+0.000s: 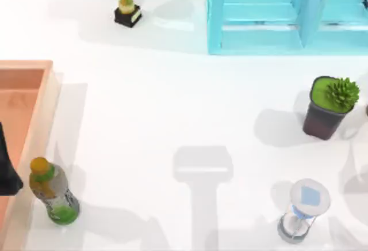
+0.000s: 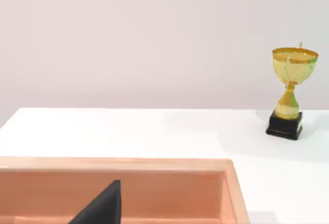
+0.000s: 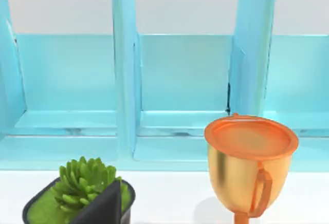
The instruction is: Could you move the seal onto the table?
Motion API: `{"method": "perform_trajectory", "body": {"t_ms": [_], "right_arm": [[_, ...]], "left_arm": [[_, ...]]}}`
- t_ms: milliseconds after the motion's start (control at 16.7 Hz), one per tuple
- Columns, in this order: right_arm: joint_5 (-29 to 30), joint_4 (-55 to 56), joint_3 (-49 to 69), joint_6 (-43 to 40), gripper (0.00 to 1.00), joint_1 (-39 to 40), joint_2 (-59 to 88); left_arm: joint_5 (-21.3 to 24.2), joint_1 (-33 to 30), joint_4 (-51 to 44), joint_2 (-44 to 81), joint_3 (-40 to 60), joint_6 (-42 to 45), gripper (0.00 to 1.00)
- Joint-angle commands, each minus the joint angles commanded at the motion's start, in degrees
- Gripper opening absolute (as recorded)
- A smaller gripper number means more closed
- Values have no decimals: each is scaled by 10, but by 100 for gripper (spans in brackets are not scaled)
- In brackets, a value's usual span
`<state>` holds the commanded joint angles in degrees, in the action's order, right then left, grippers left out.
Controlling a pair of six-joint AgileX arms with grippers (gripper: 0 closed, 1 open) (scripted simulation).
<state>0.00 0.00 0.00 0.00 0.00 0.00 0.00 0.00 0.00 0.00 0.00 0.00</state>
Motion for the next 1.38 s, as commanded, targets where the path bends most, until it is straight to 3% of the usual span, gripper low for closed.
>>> {"method": "perform_trajectory", "body": {"t_ms": [240, 480, 1080, 1380], "right_arm": [[0, 0, 0, 0, 100, 0, 0], [0, 0, 0, 0, 100, 0, 0], [0, 0, 0, 0, 100, 0, 0], [0, 0, 0, 0, 100, 0, 0]], "left_arm": [[-1, 6, -18, 19, 19, 6, 100], [-3, 35, -112, 128, 121, 35, 100], [-1, 137, -495, 672, 499, 144, 100], [-1, 176, -636, 857, 650, 187, 100]]}}
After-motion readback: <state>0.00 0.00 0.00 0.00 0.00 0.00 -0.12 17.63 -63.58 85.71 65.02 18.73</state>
